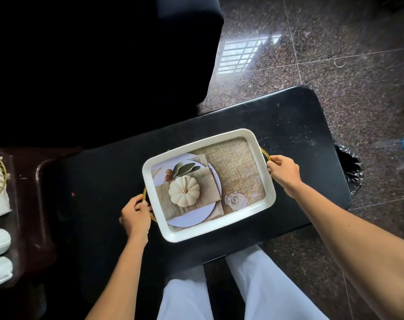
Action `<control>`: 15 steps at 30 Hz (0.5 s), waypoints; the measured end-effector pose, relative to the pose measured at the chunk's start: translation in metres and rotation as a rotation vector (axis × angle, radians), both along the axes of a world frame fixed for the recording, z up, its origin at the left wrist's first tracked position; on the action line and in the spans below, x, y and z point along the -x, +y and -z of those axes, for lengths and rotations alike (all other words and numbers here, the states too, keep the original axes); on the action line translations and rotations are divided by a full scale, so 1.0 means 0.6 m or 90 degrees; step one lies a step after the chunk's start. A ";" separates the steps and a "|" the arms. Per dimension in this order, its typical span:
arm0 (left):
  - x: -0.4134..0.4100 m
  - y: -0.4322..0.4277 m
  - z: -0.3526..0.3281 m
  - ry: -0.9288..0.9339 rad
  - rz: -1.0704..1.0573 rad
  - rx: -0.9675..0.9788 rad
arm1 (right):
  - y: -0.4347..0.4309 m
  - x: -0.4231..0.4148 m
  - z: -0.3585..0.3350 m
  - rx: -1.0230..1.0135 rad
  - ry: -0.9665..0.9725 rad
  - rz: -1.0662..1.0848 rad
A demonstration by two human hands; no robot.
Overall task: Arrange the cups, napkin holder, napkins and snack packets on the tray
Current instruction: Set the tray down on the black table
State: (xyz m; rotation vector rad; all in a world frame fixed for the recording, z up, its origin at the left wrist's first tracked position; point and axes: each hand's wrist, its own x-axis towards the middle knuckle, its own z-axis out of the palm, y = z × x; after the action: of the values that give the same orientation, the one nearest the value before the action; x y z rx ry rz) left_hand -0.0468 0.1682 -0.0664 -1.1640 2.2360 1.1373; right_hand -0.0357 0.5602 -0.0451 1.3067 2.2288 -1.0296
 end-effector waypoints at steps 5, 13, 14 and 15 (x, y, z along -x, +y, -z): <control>-0.002 0.003 0.007 -0.014 0.035 0.009 | -0.004 0.002 -0.001 0.008 -0.006 0.012; -0.005 0.004 -0.017 -0.010 0.090 -0.005 | -0.002 0.003 -0.001 -0.006 -0.048 -0.079; -0.008 0.004 -0.021 -0.007 0.098 -0.016 | -0.002 0.004 -0.003 -0.030 -0.055 -0.131; -0.013 0.004 -0.026 -0.007 0.114 -0.019 | -0.003 0.004 -0.005 -0.062 -0.056 -0.185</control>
State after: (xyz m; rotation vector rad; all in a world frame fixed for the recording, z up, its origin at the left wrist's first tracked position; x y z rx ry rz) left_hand -0.0392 0.1705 -0.0507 -0.9352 2.2550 1.0857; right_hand -0.0383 0.5582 -0.0423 1.0038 2.3379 -0.7521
